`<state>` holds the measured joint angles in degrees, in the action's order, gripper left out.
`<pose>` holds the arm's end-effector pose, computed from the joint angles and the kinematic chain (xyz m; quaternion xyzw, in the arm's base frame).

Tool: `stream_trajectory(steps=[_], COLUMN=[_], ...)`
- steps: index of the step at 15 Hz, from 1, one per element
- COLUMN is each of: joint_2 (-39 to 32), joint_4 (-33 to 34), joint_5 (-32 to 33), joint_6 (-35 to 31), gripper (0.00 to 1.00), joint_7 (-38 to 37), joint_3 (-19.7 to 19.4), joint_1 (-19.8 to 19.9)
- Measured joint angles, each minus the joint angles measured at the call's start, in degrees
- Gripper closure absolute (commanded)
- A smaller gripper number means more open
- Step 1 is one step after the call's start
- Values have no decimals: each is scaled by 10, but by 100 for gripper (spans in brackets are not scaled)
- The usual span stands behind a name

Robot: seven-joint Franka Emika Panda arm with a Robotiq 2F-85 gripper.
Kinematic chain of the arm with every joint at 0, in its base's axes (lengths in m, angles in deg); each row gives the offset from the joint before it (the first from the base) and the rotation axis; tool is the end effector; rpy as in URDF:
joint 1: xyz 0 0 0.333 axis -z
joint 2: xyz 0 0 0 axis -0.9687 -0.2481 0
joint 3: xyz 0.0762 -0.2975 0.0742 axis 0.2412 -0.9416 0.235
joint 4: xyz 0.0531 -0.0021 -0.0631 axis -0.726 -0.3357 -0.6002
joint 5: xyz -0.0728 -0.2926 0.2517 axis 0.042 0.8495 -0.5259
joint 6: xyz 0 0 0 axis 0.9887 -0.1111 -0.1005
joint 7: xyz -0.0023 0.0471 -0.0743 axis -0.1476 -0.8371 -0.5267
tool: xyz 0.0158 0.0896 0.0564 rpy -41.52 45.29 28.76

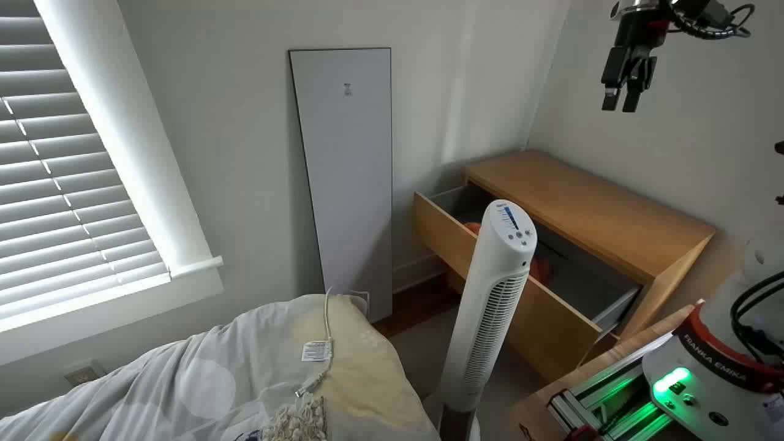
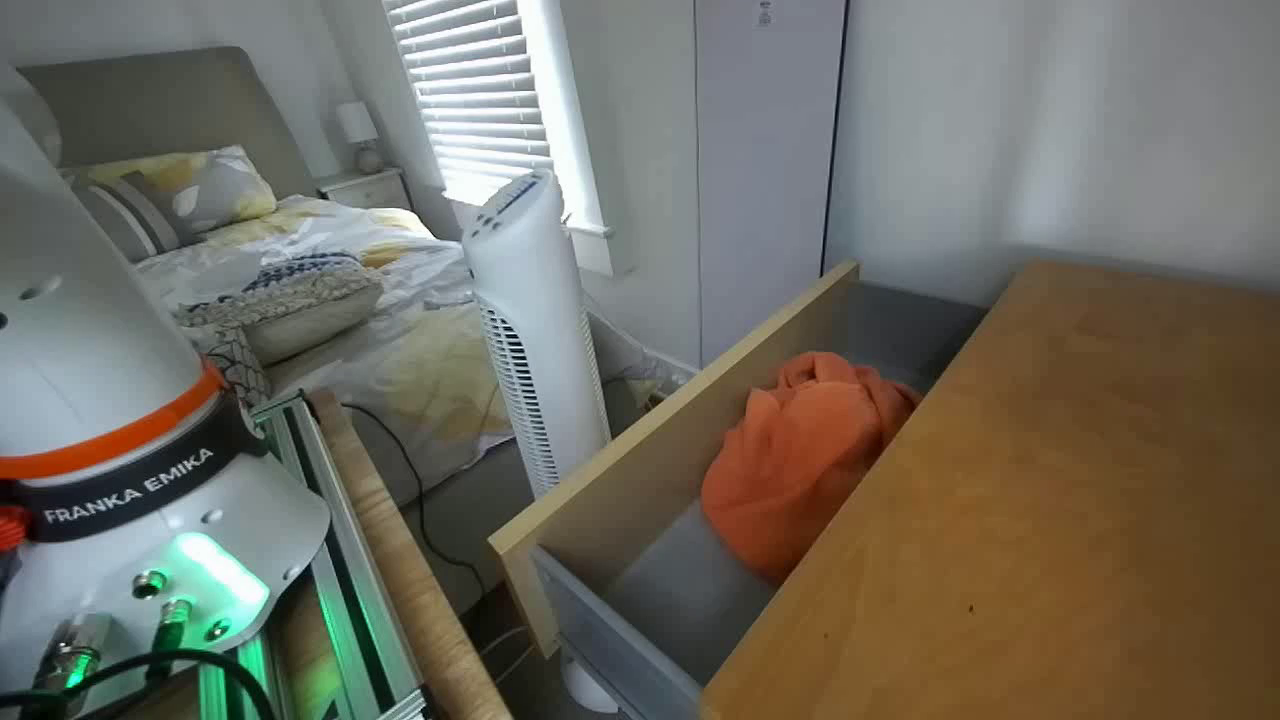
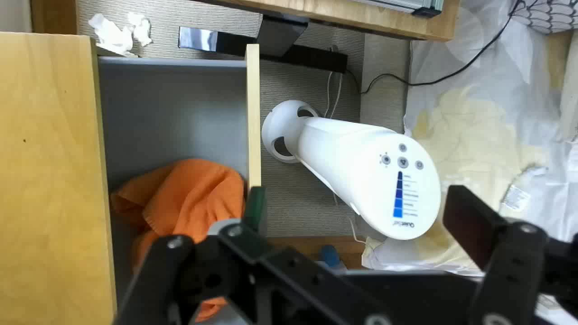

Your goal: Close the top drawer

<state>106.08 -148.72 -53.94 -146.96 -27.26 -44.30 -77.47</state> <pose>0.3684 -0.0309 0.5732 -0.9899 -0.0834 0.0975 0.0607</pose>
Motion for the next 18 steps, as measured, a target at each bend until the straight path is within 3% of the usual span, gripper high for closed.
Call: stream_trajectory(steps=[11, 14, 18], joint_2=[-12, -44, -102], joint_4=[-5, -34, -88], joint_5=[0, -6, -42], joint_6=[-18, -86, -231], gripper=[0, 0, 0], joint_7=[4, 16, 36], joint_3=[0, -5, -24], joint_1=[1, 3, 12])
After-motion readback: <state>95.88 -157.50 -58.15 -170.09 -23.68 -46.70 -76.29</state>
